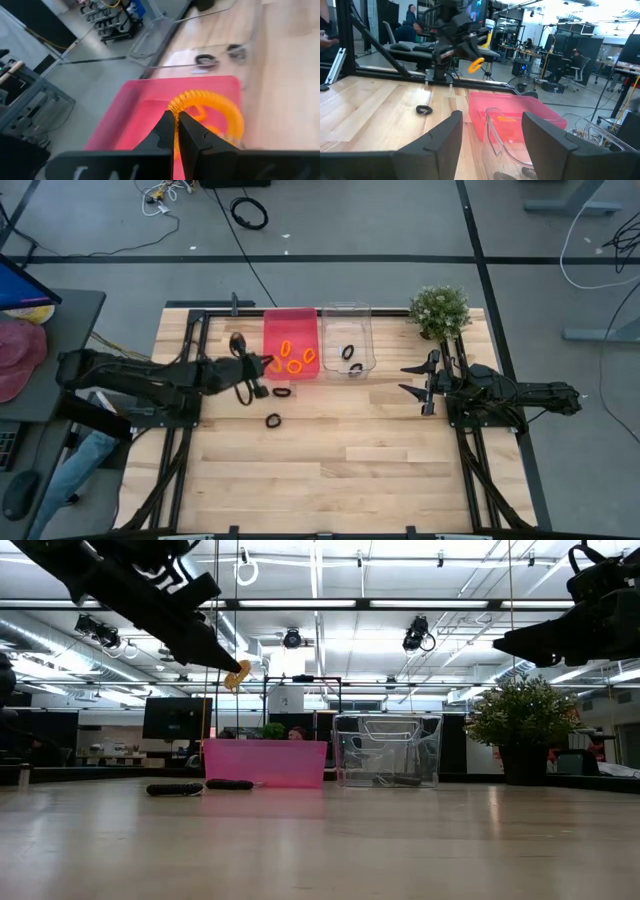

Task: Sort spring keychains
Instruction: Put the yellow spring keychain into the red bin

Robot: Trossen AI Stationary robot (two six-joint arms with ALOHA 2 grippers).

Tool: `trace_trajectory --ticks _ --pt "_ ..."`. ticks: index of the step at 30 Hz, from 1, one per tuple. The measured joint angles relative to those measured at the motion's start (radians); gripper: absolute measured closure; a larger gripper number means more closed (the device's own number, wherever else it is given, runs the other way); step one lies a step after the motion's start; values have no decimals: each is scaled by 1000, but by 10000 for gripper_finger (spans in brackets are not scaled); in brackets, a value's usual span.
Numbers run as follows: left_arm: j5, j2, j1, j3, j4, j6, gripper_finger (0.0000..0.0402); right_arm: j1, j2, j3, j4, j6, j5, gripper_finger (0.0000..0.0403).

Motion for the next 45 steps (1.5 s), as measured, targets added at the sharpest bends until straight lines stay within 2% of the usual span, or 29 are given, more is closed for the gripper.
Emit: trace_trajectory --ticks 8,13,16,18,22,25,38,45 --pt "296 2 196 -14 106 89 395 0 0 0 0 0 0 195" --pt "375 2 279 -14 137 121 392 0 0 0 0 0 0 195" --pt "474 2 308 -14 156 96 394 0 0 0 0 0 0 195" --pt "482 2 316 -14 155 94 392 0 0 0 0 0 0 195" --pt "425 2 337 -14 140 93 364 0 0 0 0 0 0 195" --pt "395 2 349 -14 140 75 337 0 0 0 0 0 0 195" --pt "396 2 357 -14 133 74 200 0 0 0 0 0 0 195" --pt "386 2 357 -13 88 67 180 0 0 0 0 0 0 195"
